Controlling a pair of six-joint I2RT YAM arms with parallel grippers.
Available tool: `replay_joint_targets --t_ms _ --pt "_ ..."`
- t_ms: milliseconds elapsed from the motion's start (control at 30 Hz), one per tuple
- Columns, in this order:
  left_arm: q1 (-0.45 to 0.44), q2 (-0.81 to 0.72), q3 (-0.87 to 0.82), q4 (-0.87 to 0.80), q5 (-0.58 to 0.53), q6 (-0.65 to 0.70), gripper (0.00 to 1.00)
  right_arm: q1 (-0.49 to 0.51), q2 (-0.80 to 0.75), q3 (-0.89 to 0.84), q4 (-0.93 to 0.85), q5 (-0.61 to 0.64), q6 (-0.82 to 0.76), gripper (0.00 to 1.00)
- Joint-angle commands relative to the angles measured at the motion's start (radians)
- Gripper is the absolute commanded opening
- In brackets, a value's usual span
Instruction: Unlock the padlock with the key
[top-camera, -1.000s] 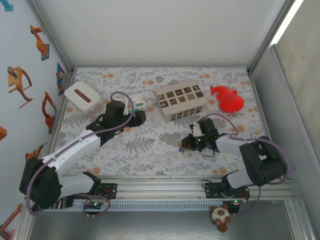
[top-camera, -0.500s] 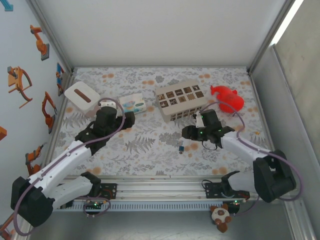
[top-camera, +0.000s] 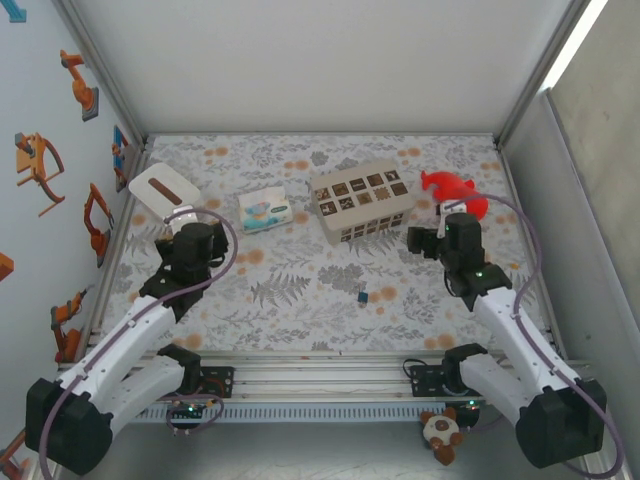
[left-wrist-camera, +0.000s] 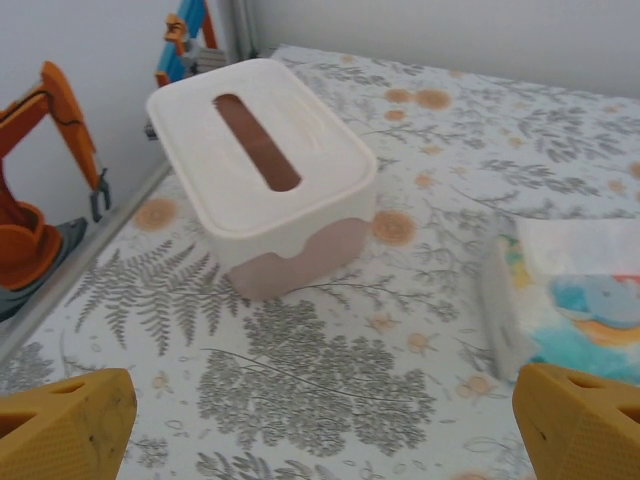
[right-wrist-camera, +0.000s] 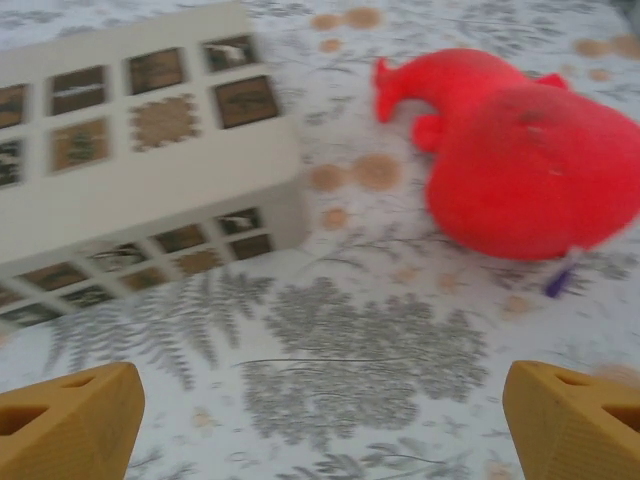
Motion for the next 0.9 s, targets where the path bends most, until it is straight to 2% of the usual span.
replay_joint_targets --t_ms 0,133,267,467,633,767,867 --pt "0.067 -0.002 -0.049 0.134 0.014 0.116 0.96 -0.073 -0.003 -0.078 0.148 0.087 -0.055 0.97" --pt "0.143 0.045 -0.065 0.151 0.057 0.128 0.96 -0.145 0.044 -0.151 0.315 0.094 -0.078 1.0" --pt "0.171 0.076 -0.103 0.248 0.09 0.168 0.96 -0.195 0.135 -0.204 0.491 0.064 -0.082 1.0" --pt "0.185 0.148 -0.156 0.394 0.144 0.226 0.96 -0.203 0.318 -0.274 0.79 0.043 -0.115 1.0" --pt "0.196 0.183 -0.215 0.559 0.214 0.265 0.96 -0.21 0.405 -0.31 1.019 0.0 -0.169 1.0" --pt "0.218 0.219 -0.255 0.689 0.265 0.286 0.96 -0.219 0.516 -0.316 1.147 -0.069 -0.18 1.0" --pt "0.239 0.261 -0.282 0.792 0.317 0.287 0.96 -0.224 0.618 -0.318 1.236 -0.075 -0.177 1.0"
